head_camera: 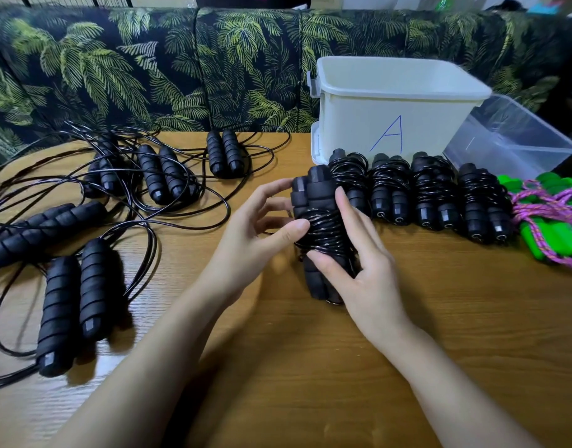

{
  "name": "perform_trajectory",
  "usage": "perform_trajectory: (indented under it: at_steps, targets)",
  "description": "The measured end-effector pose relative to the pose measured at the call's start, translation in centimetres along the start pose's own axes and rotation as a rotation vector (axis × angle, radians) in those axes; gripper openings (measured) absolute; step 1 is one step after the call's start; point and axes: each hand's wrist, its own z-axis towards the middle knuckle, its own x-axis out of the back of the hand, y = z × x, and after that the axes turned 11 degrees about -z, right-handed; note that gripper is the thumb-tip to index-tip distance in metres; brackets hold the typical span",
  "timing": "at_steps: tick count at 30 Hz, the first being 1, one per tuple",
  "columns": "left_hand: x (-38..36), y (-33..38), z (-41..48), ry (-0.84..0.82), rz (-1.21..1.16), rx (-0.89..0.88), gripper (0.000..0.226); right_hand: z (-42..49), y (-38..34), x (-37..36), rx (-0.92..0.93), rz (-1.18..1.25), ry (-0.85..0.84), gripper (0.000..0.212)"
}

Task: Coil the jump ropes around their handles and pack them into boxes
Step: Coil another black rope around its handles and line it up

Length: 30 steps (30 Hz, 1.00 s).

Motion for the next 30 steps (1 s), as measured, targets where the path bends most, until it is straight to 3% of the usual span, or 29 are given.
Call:
perform_trajectory:
  at_steps: [6,13,18,22,24,30]
  targets:
    - [0.2,0.2,0.0,0.036,-0.045,0.013,0.047,0.1,0.0,0.2,-0.072,0.156,-0.054,0.067]
    - [-0.4,0.0,-0.4,0.154,0.015,-0.037,0.058,0.2,0.2,-0.4,0.068,-0.121,0.076,0.053]
    - [-0.5,0.1,-0.3,0.159,0.038,-0.069,0.052,0.2,0.6,-0.4,0.013,-0.095,0.052,0.051]
    - [-0.5,0.2,-0.3,0.167,0.027,-0.071,0.063,0.1,0.5,-0.5,0.006,-0.098,0.043,0.051]
    - [-0.7,0.1,-0.4,0.191,0.044,-0.085,0.065,0.0,0.3,-0.7,-0.006,-0.165,0.016,0.059]
    - [-1.1,-0.3,-0.4,0.181,0.148,-0.136,0.060,-0.2,-1.0,-0.9,-0.131,-0.633,-0.040,0.115]
